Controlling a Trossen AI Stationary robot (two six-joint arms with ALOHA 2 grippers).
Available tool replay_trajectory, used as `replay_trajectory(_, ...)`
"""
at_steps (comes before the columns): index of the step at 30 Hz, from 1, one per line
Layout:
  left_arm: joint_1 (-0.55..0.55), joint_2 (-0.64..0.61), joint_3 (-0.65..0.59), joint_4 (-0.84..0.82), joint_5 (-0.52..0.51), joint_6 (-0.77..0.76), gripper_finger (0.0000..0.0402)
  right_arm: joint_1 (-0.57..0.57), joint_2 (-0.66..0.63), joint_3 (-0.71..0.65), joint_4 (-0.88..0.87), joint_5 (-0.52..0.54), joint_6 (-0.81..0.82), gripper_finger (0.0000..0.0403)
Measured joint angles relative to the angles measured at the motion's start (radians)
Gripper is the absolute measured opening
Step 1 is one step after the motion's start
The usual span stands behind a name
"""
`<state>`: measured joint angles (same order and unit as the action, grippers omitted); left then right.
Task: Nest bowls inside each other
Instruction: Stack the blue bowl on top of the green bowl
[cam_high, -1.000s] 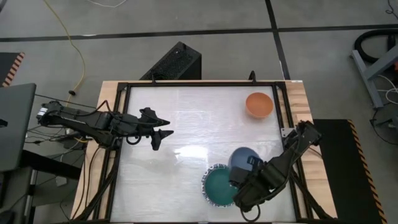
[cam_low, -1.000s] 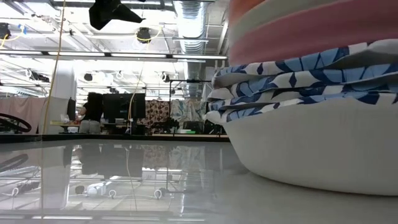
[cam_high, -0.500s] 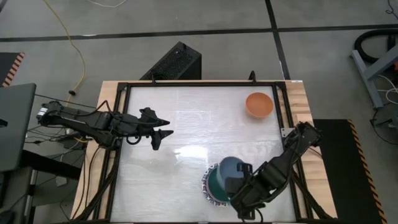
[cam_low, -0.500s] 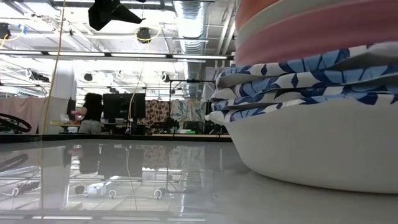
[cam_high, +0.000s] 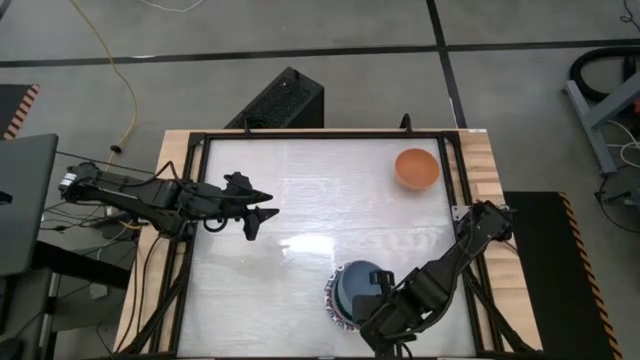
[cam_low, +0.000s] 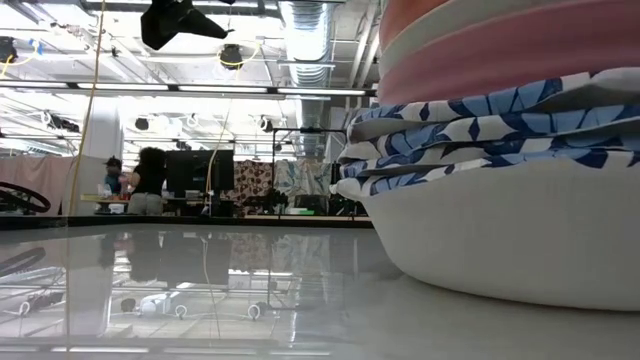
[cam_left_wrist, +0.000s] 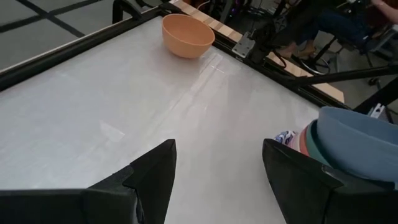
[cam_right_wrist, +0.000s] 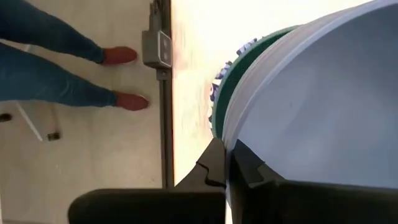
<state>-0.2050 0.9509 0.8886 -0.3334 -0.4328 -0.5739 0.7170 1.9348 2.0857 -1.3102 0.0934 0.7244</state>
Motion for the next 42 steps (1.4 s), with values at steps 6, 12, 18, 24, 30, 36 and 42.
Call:
replay_trajectory(6,0.000,0.000,0.000,-0.022,0.000,0.002,0.0229,-0.001,0.003,0.000,0.005,-0.020,-0.040,0.0057)
replay_trajectory(12,0.000,0.000,0.000,-0.022,-0.012,0.010,0.0229,-0.015,0.003,0.000,0.008,-0.020,0.002,0.0107)
replay_trajectory(18,0.000,0.000,0.000,-0.022,-0.020,0.015,0.0229,-0.019,0.002,0.000,0.016,-0.019,0.045,0.0147)
replay_trajectory(24,0.000,0.000,0.000,-0.020,0.003,0.015,0.0229,-0.031,-0.002,0.000,0.017,-0.016,0.046,0.0166)
replay_trajectory(30,0.000,0.000,0.000,-0.008,0.035,0.001,0.0229,-0.045,-0.007,0.016,0.008,-0.018,0.077,0.0167)
replay_trajectory(36,-0.002,0.033,0.000,0.138,0.226,0.048,0.0229,-0.040,-0.013,0.077,-0.026,0.059,0.061,0.0163)
replay_trajectory(42,-0.034,0.134,0.000,0.306,0.317,0.078,0.0229,0.036,-0.013,0.094,0.070,0.302,0.089,0.0136)
